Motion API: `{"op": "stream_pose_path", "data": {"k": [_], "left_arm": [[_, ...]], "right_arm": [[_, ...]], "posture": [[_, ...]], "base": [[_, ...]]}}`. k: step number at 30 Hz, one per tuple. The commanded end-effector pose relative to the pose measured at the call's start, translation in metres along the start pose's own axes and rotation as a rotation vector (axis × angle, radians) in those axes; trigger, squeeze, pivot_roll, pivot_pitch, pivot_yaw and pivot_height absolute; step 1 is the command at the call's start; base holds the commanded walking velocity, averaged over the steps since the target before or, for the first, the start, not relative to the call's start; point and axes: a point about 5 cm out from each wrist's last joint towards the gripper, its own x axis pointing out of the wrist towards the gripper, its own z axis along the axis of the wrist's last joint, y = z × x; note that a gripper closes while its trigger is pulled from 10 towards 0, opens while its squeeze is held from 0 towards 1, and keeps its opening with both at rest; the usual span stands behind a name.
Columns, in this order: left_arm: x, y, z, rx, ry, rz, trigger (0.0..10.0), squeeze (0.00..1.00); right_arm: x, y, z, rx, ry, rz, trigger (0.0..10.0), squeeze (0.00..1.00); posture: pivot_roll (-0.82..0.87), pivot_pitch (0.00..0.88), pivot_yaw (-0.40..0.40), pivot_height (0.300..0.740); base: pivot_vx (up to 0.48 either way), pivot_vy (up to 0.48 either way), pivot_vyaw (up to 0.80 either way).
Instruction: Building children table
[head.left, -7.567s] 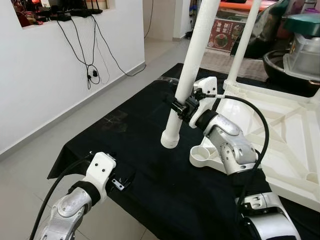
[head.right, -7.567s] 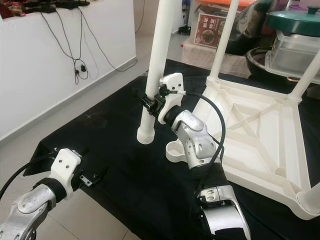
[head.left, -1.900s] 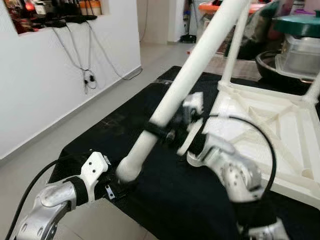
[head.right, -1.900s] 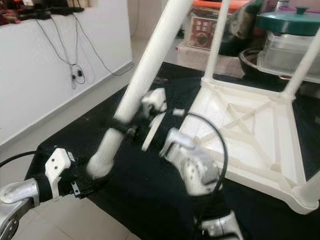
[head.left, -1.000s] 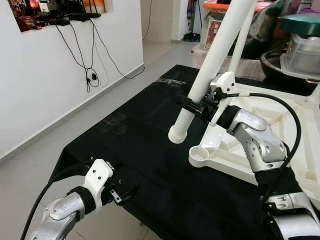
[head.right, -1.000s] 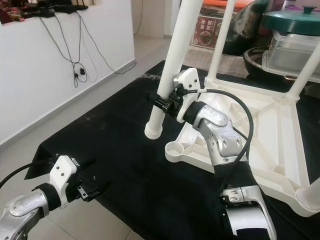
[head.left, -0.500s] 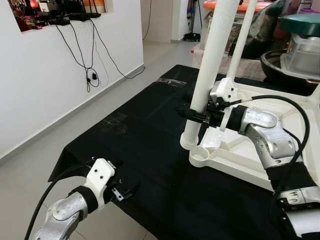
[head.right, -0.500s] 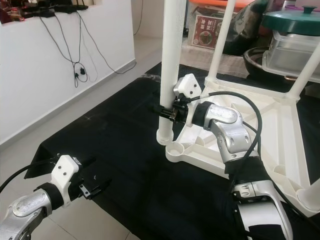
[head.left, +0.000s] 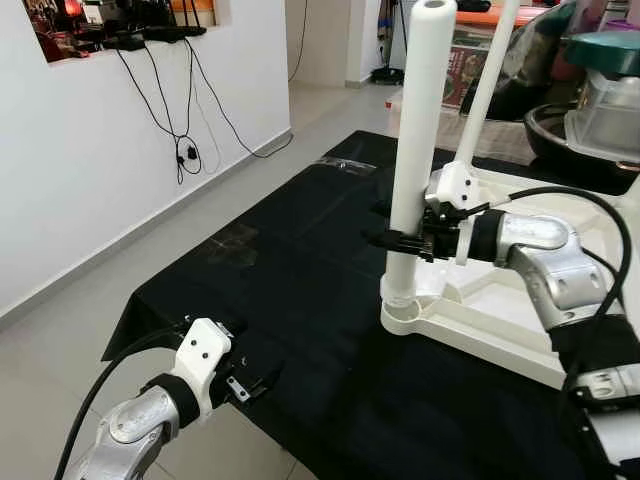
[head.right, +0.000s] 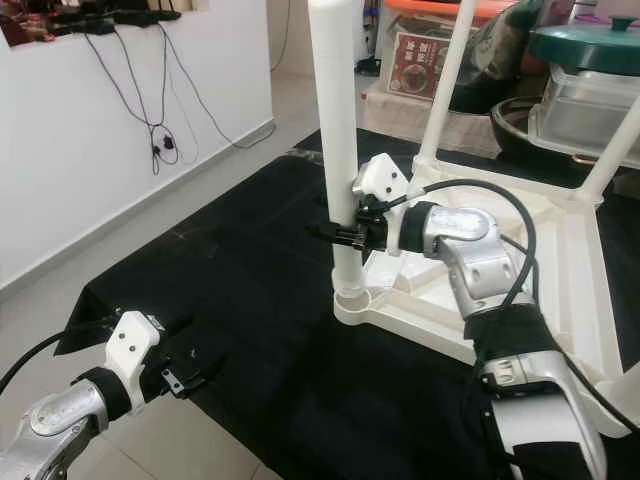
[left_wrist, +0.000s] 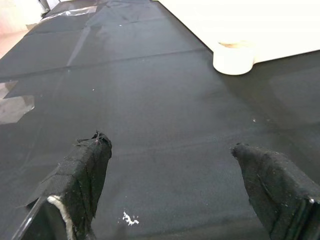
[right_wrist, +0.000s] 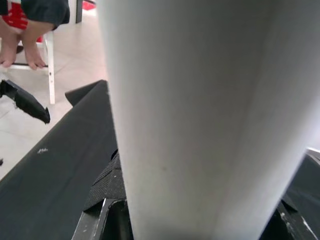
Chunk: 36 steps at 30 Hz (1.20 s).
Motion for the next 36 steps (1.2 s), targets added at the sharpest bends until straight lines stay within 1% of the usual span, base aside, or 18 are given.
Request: {"op": "stream_pose_path", "data": {"k": [1, 3, 7, 9, 12, 13, 14, 19, 21, 25, 27, 29, 30, 31, 32, 33, 34, 36], "left_arm": [[0.000, -0.003, -0.005, -0.005, 0.013, 0.000, 10.0, 0.00], [0.001, -0.003, -0.005, -0.007, 0.013, 0.000, 10.0, 0.00], [0.003, -0.005, -0.006, -0.012, 0.008, 0.000, 10.0, 0.00], [0.003, -0.005, -0.006, -0.012, 0.007, 0.000, 10.0, 0.00], [0.003, -0.005, -0.006, -0.013, 0.008, 0.001, 10.0, 0.00], [0.002, -0.004, -0.007, -0.013, 0.009, 0.003, 10.0, 0.00], [0.002, -0.004, -0.007, -0.012, 0.010, 0.005, 10.0, 0.00], [0.002, -0.003, -0.008, -0.012, 0.010, 0.008, 10.0, 0.00], [0.002, -0.003, -0.008, -0.012, 0.010, 0.008, 10.0, 0.00], [0.003, -0.004, -0.009, -0.017, 0.009, 0.009, 10.0, 0.00], [0.003, -0.004, -0.009, -0.020, 0.008, 0.011, 10.0, 0.00], [0.003, -0.003, -0.009, -0.021, 0.008, 0.015, 10.0, 0.00], [0.003, -0.003, -0.009, -0.021, 0.008, 0.015, 10.0, 0.00], [0.003, -0.002, -0.009, -0.022, 0.008, 0.016, 10.0, 0.00], [0.003, -0.002, -0.009, -0.022, 0.008, 0.016, 10.0, 0.00], [0.004, -0.002, -0.009, -0.022, 0.008, 0.016, 10.0, 0.00], [0.004, -0.002, -0.009, -0.023, 0.008, 0.015, 10.0, 0.00], [0.004, -0.003, -0.008, -0.024, 0.007, 0.015, 10.0, 0.00]], "right_arm": [[-0.002, -0.003, 0.003, -0.007, 0.019, 0.015, 0.0, 0.00], [-0.004, -0.003, 0.002, -0.007, 0.028, 0.024, 0.0, 0.00], [-0.005, 0.006, -0.004, -0.002, 0.054, 0.084, 0.0, 0.00], [-0.005, 0.007, -0.005, 0.000, 0.057, 0.090, 0.0, 0.00], [-0.004, 0.010, -0.008, 0.014, 0.057, 0.106, 0.0, 0.00], [0.000, 0.019, -0.012, 0.021, 0.062, 0.145, 0.0, 0.00], [0.001, 0.022, -0.013, 0.024, 0.063, 0.157, 0.0, 0.00], [0.004, 0.029, -0.015, 0.029, 0.065, 0.194, 0.0, 0.00], [0.004, 0.029, -0.015, 0.029, 0.065, 0.194, 0.0, 0.00], [0.008, 0.036, -0.018, 0.053, 0.064, 0.205, 0.0, 0.00], [0.011, 0.036, -0.020, 0.075, 0.063, 0.199, 0.0, 0.00], [0.015, 0.032, -0.024, 0.123, 0.059, 0.172, 0.0, 0.00], [0.015, 0.032, -0.024, 0.123, 0.059, 0.172, 0.0, 0.00], [0.018, 0.030, -0.026, 0.152, 0.059, 0.159, 0.0, 0.00], [0.018, 0.030, -0.026, 0.152, 0.059, 0.159, 0.0, 0.00], [0.025, 0.025, -0.031, 0.183, 0.073, 0.122, 0.0, 0.00], [0.029, 0.024, -0.032, 0.203, 0.076, 0.108, 0.0, 0.00], [0.032, 0.024, -0.032, 0.216, 0.078, 0.099, 0.0, 0.00]], "posture": [[0.05, 0.000, -0.035, 0.740], [0.05, 0.000, -0.035, 0.740], [0.05, 0.000, -0.037, 0.740], [0.05, 0.000, -0.037, 0.740], [0.05, 0.000, -0.039, 0.740], [0.05, 0.000, -0.040, 0.740], [0.05, 0.000, -0.039, 0.740], [0.05, 0.000, -0.040, 0.740], [0.05, 0.000, -0.040, 0.740], [0.06, 0.000, -0.041, 0.740], [0.06, 0.000, -0.041, 0.740], [0.05, 0.000, -0.036, 0.740], [0.05, 0.000, -0.036, 0.740], [0.05, 0.000, -0.036, 0.740], [0.05, 0.000, -0.036, 0.740], [0.06, 0.000, -0.038, 0.740], [0.06, 0.000, -0.046, 0.740], [0.06, 0.000, -0.046, 0.740]], "base": [[0.000, 0.000, 0.00], [0.000, 0.000, 0.00], [0.000, 0.000, 0.00], [0.000, 0.000, 0.00], [0.000, 0.000, 0.00], [0.000, 0.000, 0.00], [0.000, 0.000, 0.00], [0.000, 0.000, 0.00], [0.000, 0.000, 0.00], [0.000, 0.000, 0.00], [0.000, 0.000, 0.00], [0.000, 0.000, 0.00], [0.000, 0.000, 0.00], [0.000, 0.000, 0.00], [0.000, 0.000, 0.00], [0.000, 0.000, 0.00], [0.000, 0.000, 0.00], [0.000, 0.000, 0.00]]}}
